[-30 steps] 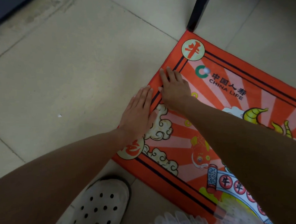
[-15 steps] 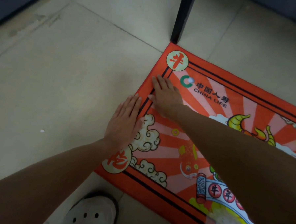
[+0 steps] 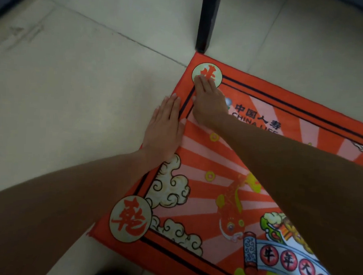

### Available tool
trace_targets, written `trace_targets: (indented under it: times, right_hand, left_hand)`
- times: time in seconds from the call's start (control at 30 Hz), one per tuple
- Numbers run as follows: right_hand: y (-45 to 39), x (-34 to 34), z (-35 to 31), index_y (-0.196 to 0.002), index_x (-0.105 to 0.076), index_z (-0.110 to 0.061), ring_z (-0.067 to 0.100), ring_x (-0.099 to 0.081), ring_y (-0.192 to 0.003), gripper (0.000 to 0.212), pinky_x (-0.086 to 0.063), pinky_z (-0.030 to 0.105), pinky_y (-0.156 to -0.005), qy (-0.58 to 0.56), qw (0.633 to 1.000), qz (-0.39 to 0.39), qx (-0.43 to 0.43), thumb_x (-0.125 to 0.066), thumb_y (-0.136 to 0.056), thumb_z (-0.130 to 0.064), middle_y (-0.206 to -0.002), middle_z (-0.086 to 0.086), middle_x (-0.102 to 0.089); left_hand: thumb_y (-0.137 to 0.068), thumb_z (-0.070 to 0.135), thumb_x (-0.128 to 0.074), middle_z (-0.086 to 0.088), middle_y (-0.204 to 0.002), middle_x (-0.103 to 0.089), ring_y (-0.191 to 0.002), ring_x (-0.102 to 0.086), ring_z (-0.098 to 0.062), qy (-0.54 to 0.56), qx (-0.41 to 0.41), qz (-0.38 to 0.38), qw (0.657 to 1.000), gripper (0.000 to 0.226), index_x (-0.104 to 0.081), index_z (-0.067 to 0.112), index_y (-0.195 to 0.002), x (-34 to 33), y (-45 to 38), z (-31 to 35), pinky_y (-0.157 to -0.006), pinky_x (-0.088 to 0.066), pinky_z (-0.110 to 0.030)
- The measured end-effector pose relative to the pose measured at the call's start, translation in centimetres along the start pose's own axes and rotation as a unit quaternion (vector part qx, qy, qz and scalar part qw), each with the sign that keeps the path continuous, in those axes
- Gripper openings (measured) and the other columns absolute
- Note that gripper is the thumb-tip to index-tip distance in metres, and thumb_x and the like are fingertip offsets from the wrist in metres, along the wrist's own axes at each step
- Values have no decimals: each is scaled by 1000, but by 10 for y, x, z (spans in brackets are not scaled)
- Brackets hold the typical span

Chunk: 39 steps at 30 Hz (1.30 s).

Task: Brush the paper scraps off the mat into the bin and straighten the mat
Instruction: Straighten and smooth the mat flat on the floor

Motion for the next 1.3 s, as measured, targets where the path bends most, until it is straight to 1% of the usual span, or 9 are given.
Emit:
trace_targets:
  times: [0.17,0.23,0.4,0.47,0.53,0.67,0.83,1.17,1.3]
  right_hand:
    - [-45,-1,8,-154,-2,-6,27,3,-149,60,-9,43,-120,10,1000,1,24,-28,-104,-27,-162,9,2]
    - [-58,0,9,-154,-3,-5,26,2,-149,59,-7,41,-121,9,999,8,32,-26,-104,-28,-162,10,0]
    - [-73,7,15,-151,-24,-7,26,-20,-145,62,-21,39,-117,87,993,58,57,-23,-96,-36,-158,8,-21]
    - [-75,9,17,-149,-31,-9,27,-29,-138,70,-30,40,-109,109,989,72,65,-8,-90,-40,-155,6,-28]
    - [-73,14,18,-150,-28,-12,26,-34,-134,64,-32,38,-105,101,989,98,54,-10,-95,-37,-154,3,-30]
    - [-68,14,23,-152,-26,-17,20,-28,-139,52,-24,34,-109,92,983,150,56,-25,-102,-32,-156,-3,-29]
    - [-72,15,22,-151,-28,-16,18,-22,-145,51,-15,32,-119,39,988,130,75,-27,-101,-24,-157,-1,-28]
    - [-65,18,34,-154,-9,-14,13,-1,-149,52,-3,29,-121,33,986,69,146,-20,-106,-28,-162,-1,-6]
    - [-62,18,38,-155,-12,-16,12,-5,-149,53,-9,32,-121,47,985,94,137,-20,-105,-31,-161,-2,-10]
  left_hand:
    - [-101,21,-38,-19,-149,-35,-138,-37,-33,26,-10,51,998,46,-38,2,-143,3,-27,1,-116,-30,-44]
    - [-99,15,-42,-21,-146,-38,-133,-41,-35,29,-22,50,998,43,-41,1,-140,3,-45,4,-113,-33,-44]
    - [-105,18,-31,-11,-163,-17,-151,-12,-22,0,-6,36,999,54,-18,4,-155,-7,-85,14,-123,-11,-36]
    - [-104,19,-30,-9,-164,-15,-152,-9,-20,-9,-6,42,999,55,-16,5,-156,-7,-97,14,-123,-9,-34]
    - [-104,20,-30,-7,-164,-14,-152,-8,-20,-19,-9,45,999,56,-14,7,-156,-6,-109,13,-123,-8,-34]
    - [-105,25,-25,-2,-166,-6,-152,-1,-18,-59,-14,24,998,57,-7,11,-157,-12,-117,10,-124,-4,-36]
    - [-105,25,-26,-4,-165,-13,-152,-7,-18,-62,-30,20,997,56,-13,9,-157,-11,-121,7,-123,-7,-34]
    - [-103,31,-22,-4,-165,-14,-152,-5,-18,-58,-44,8,997,58,-13,10,-157,-10,-120,4,-120,0,-32]
    - [-103,35,-16,-2,-165,-11,-152,-3,-17,-73,-53,1,996,60,-10,11,-157,-10,-121,2,-122,-1,-34]
Point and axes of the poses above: each hand's wrist, its own y-axis away from the middle knuckle, its own x-axis out of the back of the hand, z = x × y, the point moved 6 cm from there along -y, towards the middle knuckle
